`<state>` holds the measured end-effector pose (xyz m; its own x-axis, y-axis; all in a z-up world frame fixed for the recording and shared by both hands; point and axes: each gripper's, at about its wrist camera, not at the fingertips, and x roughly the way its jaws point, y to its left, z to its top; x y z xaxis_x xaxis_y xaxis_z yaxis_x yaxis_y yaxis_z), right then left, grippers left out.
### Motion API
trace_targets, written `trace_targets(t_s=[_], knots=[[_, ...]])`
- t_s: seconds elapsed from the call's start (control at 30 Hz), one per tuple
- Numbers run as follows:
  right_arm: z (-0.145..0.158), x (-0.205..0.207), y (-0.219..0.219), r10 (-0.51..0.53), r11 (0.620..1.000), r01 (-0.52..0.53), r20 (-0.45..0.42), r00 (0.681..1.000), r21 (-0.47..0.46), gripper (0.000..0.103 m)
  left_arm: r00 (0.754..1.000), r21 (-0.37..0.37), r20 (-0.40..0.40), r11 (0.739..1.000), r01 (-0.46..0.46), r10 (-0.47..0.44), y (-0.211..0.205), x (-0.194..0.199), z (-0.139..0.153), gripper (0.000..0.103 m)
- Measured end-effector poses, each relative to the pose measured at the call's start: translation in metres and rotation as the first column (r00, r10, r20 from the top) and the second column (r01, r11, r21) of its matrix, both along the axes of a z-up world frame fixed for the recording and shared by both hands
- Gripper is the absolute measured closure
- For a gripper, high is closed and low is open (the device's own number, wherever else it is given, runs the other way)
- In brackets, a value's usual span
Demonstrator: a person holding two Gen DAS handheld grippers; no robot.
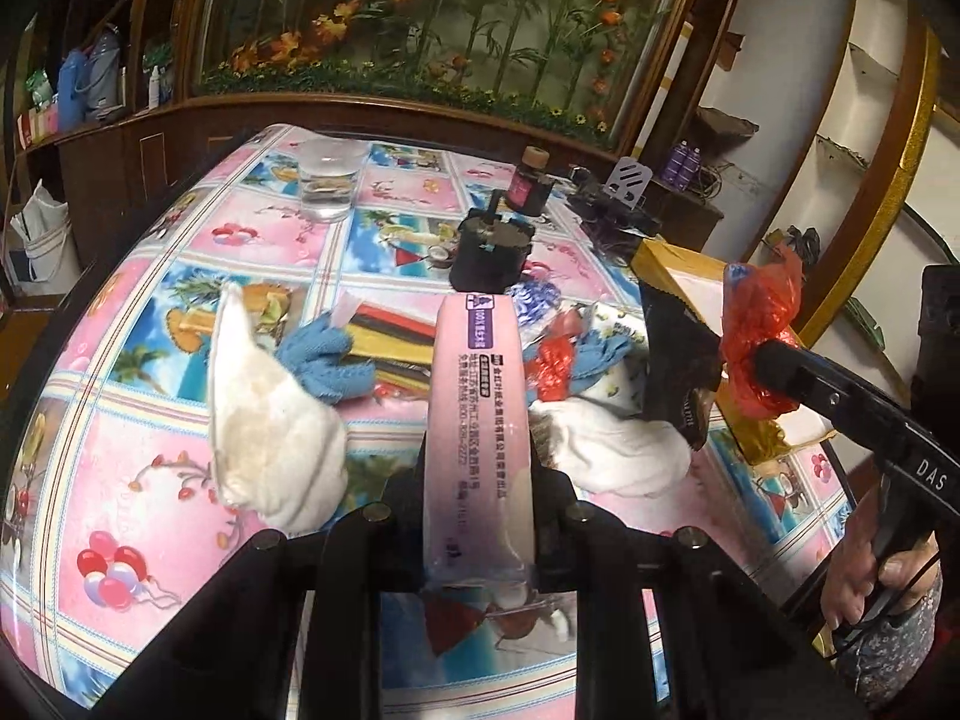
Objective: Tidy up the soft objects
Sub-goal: 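Grasp the orange plastic bag with the right tool, then carry the tissue pack into the yellow-rimmed box and open the left tool while the right tool carries the bag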
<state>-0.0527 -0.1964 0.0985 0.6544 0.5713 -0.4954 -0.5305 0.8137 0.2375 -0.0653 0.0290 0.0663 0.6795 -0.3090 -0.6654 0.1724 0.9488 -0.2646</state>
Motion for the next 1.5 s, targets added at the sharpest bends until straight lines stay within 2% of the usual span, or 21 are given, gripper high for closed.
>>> trace_targets(t_s=[0.23, 0.33, 0.5, 0.6, 0.67, 0.77, 0.87, 0.93, 1.03, 1.17, 1.27, 1.33, 1.5], knots=[[0.01, 0.007, -0.035, -0.068, 0.995, 0.067, 0.008, 0.998, 0.068, 0.062, 0.998, 0.002, 0.01, 0.998, 0.055, -0.055, -0.034, 0.017, 0.018, 0.082], [0.02, 0.019, -0.062, -0.137, 0.986, 0.135, 0.012, 0.991, 0.102, 0.062, 0.996, 0.011, 0.017, 0.996, 0.085, -0.085, -0.055, 0.028, 0.027, 0.082], [0.036, 0.047, -0.119, -0.237, 0.943, 0.237, -0.03, 0.971, 0.234, 0.062, 0.989, 0.011, 0.024, 0.99, 0.144, -0.144, -0.095, 0.049, 0.044, 0.082], [0.046, 0.062, -0.147, -0.311, 0.912, 0.307, -0.031, 0.95, 0.271, 0.062, 0.984, 0.013, 0.027, 0.985, 0.173, -0.173, -0.118, 0.062, 0.054, 0.082], [0.047, 0.075, -0.165, -0.344, 0.893, 0.344, -0.053, 0.938, 0.289, 0.062, 0.98, 0.012, 0.029, 0.981, 0.196, -0.196, -0.135, 0.071, 0.062, 0.082], [0.044, 0.105, -0.186, -0.398, 0.87, 0.414, -0.113, 0.91, 0.267, 0.062, 0.975, 0.019, 0.025, 0.975, 0.221, -0.222, -0.162, 0.091, 0.071, 0.082], [0.029, 0.139, -0.205, -0.436, 0.843, 0.483, -0.227, 0.871, 0.237, 0.062, 0.97, -0.006, -0.006, 0.97, 0.244, -0.244, -0.19, 0.12, 0.073, 0.082], [0.015, 0.154, -0.221, -0.469, 0.811, 0.537, -0.29, 0.834, 0.233, 0.062, 0.965, -0.018, -0.035, 0.966, 0.259, -0.26, -0.21, 0.142, 0.07, 0.082], [-0.008, 0.166, -0.244, -0.468, 0.779, 0.574, -0.375, 0.801, 0.254, 0.062, 0.958, -0.03, -0.088, 0.962, 0.27, -0.272, -0.239, 0.176, 0.058, 0.082], [-0.023, 0.166, -0.268, -0.514, 0.742, 0.627, -0.401, 0.758, 0.235, 0.062, 0.95, -0.052, -0.169, 0.965, 0.258, -0.263, -0.275, 0.219, 0.028, 0.082], [-0.036, 0.171, -0.277, -0.535, 0.725, 0.659, -0.437, 0.722, 0.202, 0.062, 0.94, -0.058, -0.23, 0.968, 0.246, -0.253, -0.295, 0.245, 0.008, 0.082], [-0.048, 0.176, -0.281, -0.532, 0.719, 0.672, -0.481, 0.697, 0.178, 0.062, 0.94, -0.031, -0.252, 0.973, 0.231, -0.231, -0.304, 0.258, -0.003, 0.082], [-0.062, 0.183, -0.282, -0.522, 0.716, 0.679, -0.524, 0.673, 0.16, 0.061, 0.928, -0.029, -0.31, 0.977, 0.209, -0.208, -0.313, 0.28, -0.025, 0.082]])
